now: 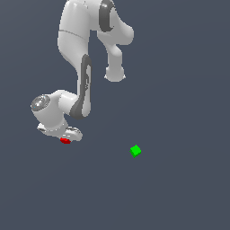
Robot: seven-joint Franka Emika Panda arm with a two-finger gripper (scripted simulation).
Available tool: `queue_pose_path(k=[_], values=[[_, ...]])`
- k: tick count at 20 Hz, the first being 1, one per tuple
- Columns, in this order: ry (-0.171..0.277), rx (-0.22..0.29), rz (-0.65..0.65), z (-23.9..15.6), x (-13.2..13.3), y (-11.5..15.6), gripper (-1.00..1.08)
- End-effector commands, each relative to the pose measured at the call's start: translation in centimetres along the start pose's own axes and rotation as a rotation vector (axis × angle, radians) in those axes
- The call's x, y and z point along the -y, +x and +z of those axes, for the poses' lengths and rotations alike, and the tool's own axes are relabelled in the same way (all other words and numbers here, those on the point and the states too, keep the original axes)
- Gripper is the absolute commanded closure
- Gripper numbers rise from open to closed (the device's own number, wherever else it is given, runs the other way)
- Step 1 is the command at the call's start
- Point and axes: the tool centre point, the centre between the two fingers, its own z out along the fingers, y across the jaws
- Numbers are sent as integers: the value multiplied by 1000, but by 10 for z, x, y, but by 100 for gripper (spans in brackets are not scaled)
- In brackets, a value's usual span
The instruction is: Stack the red cube on top of the green cube.
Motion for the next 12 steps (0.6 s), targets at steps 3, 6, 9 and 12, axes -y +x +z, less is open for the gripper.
queue_pose_path(k=[3, 6, 9, 12], values=[[0, 0, 0, 0, 0, 0, 108], [0, 0, 0, -3, 0, 0, 108], [0, 0, 0, -11, 0, -1, 108], [0, 0, 0, -25, 1, -1, 108]])
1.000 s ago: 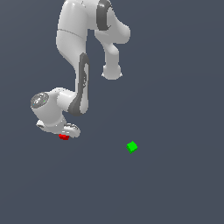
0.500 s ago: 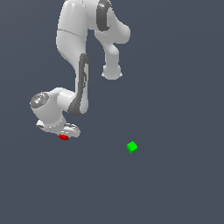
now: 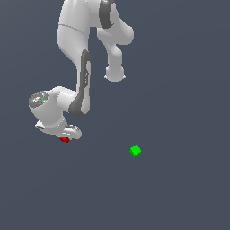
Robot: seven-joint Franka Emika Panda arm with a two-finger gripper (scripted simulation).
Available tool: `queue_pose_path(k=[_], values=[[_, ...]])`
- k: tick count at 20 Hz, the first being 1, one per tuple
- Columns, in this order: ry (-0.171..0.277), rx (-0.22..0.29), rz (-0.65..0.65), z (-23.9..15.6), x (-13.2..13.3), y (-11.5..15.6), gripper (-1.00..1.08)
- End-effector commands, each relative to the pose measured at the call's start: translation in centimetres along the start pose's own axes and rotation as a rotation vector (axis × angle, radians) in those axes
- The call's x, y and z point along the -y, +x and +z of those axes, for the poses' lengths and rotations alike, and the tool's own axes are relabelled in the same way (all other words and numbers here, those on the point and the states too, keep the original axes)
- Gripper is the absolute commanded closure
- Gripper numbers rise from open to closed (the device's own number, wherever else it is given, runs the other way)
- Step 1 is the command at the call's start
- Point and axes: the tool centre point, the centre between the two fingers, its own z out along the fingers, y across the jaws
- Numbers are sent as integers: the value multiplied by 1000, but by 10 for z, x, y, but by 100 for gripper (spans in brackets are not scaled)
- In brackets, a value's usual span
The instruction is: Stack the red cube on top of the green cube.
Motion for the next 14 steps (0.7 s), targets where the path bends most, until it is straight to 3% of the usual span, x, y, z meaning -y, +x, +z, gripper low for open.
queue_pose_path(k=[1, 14], values=[[0, -2, 0, -14, 0, 0, 108], [-1, -2, 1, -82, -1, 1, 108]])
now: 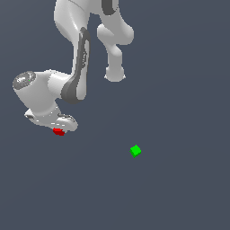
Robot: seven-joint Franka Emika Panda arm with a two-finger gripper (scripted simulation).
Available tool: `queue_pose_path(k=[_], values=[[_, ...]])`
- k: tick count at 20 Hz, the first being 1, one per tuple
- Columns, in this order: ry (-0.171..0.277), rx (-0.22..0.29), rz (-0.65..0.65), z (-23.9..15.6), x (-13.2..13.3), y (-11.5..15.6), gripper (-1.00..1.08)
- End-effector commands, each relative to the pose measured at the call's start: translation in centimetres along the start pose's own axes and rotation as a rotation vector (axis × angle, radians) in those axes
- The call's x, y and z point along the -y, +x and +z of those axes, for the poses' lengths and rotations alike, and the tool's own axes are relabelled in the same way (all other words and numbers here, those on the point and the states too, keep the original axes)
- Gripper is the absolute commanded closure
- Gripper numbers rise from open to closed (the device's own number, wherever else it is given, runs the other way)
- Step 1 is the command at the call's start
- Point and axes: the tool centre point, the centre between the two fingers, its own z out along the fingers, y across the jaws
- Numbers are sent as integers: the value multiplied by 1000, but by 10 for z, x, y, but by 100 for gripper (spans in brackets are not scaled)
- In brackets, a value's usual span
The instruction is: Stack the red cube on top of the green cube.
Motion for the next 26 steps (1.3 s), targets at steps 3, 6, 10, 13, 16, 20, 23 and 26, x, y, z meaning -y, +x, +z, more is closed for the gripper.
queue_pose_path(k=[3, 6, 10, 13, 16, 20, 23, 26], values=[[0, 0, 0, -3, 0, 0, 108], [0, 0, 0, -3, 4, 0, 108], [0, 0, 0, 0, 21, 0, 108], [0, 0, 0, 3, 43, -1, 108], [0, 0, -1, 8, 72, -2, 108], [0, 0, -1, 15, 122, -4, 108], [0, 0, -1, 21, 161, -4, 108], [0, 0, 0, 27, 200, -5, 108]])
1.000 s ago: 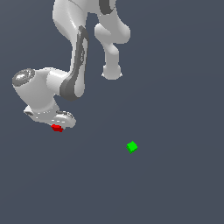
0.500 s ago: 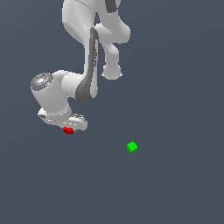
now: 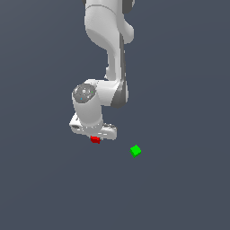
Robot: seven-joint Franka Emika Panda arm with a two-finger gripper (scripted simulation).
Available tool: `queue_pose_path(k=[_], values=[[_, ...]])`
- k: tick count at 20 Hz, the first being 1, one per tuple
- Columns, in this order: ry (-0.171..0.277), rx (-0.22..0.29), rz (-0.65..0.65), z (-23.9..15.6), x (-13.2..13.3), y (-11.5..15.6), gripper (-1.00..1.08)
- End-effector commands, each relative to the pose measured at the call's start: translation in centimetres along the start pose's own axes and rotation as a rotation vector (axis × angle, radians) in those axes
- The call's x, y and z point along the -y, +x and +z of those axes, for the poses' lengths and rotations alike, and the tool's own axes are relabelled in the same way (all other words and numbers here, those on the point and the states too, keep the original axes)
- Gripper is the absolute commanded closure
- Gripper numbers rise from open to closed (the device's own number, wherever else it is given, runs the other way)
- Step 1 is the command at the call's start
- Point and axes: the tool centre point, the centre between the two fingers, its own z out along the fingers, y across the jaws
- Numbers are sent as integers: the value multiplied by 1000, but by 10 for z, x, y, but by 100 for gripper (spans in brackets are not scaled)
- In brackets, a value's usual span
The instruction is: Stack the red cube on top of the green cube.
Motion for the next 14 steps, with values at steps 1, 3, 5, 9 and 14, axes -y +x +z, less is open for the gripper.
queue_pose_path(k=[1, 3, 5, 9, 14], values=[[0, -1, 1, 5, 33, -1, 108], [0, -1, 1, 8, 58, -1, 108], [0, -1, 1, 12, 84, -1, 108], [0, 0, 1, 20, 131, 0, 108], [0, 0, 1, 26, 175, 2, 108]])
